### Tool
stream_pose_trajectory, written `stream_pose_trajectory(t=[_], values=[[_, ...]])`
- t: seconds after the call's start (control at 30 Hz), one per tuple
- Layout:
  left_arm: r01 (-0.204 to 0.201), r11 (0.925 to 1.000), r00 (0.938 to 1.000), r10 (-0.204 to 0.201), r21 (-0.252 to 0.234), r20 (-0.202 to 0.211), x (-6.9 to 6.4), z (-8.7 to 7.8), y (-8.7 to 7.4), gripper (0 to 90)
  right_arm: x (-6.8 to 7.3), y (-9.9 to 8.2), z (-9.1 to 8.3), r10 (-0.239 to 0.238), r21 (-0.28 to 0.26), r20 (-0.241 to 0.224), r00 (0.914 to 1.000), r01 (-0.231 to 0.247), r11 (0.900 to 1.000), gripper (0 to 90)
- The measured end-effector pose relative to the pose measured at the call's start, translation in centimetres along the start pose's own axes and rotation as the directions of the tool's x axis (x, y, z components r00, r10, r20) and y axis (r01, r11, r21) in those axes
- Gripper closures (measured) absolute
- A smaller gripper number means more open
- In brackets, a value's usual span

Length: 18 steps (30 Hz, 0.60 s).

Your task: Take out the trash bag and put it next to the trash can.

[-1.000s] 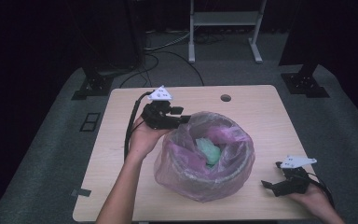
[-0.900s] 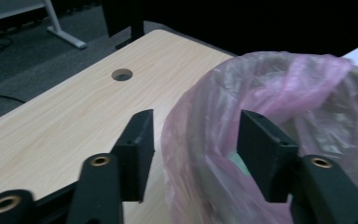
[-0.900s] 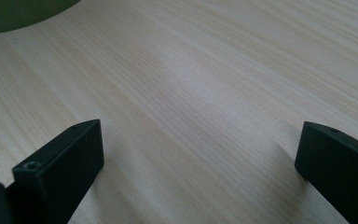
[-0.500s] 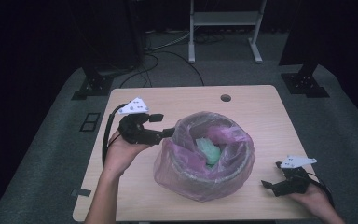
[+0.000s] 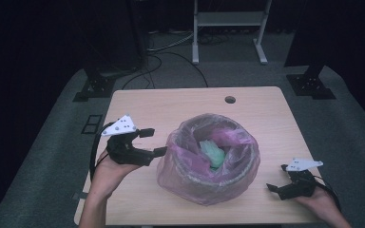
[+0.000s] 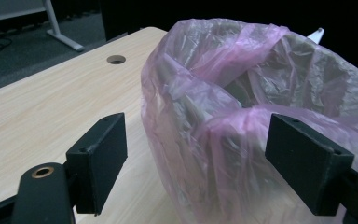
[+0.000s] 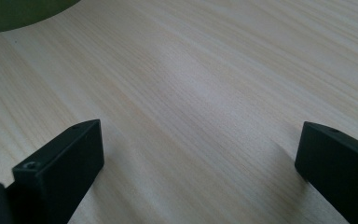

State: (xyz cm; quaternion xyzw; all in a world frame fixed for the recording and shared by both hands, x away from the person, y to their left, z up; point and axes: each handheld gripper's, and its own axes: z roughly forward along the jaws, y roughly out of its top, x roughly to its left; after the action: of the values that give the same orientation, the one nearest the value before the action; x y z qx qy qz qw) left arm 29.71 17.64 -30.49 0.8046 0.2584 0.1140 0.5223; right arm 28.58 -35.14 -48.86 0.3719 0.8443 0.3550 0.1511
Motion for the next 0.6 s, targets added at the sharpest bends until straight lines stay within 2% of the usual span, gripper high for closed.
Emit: stream_pose_trajectory(t=[0.13, 0.27, 0.3, 0.33, 0.43, 0.5, 0.6], values=[[-0.012, 0.9998, 0.9997, 0.012, -0.018, 0.020, -0.2, -0.3, -0.9, 19.0, -0.1, 0.1, -0.2, -0.003, 0.019, -0.002, 1.0000, 0.003, 0.9998, 0.0], [-0.017, 0.9998, 0.9992, 0.018, -0.010, 0.035, 0.0, -0.3, -1.5, 18.6, 0.0, 0.2, -0.4, 0.006, 0.034, -0.016, 0.9998, -0.005, 0.9994, 2.4], [-0.020, 0.9998, 0.9991, 0.020, -0.007, 0.038, 0.0, -0.3, -1.7, 17.9, 0.1, 0.5, -0.7, -0.003, 0.013, -0.038, 0.9993, 0.004, 0.9999, 13.0], [-0.022, 0.9997, 0.9988, 0.023, -0.007, 0.043, 0.0, -0.3, -1.9, 17.8, 0.1, 0.7, -0.9, -0.010, 0.004, -0.059, 0.9982, 0.011, 0.9999, 12.5], [-0.039, 0.9992, 0.9973, 0.039, 0.002, 0.063, 0.1, -0.2, -2.6, 17.0, 0.3, 1.1, -1.1, -0.014, -0.006, -0.081, 0.9966, 0.013, 0.9999, 12.7], [-0.047, 0.9989, 0.9969, 0.047, 0.004, 0.063, 0.1, -0.1, -3.0, 16.9, 0.5, 1.4, -1.4, -0.035, -0.023, -0.101, 0.9943, 0.033, 0.9992, 12.7], [-0.050, 0.9987, 0.9962, 0.050, 0.009, 0.072, 0.3, -0.1, -3.6, 14.5, 1.0, 2.0, -1.9, -0.054, -0.068, -0.143, 0.9882, 0.045, 0.9966, 12.8]])
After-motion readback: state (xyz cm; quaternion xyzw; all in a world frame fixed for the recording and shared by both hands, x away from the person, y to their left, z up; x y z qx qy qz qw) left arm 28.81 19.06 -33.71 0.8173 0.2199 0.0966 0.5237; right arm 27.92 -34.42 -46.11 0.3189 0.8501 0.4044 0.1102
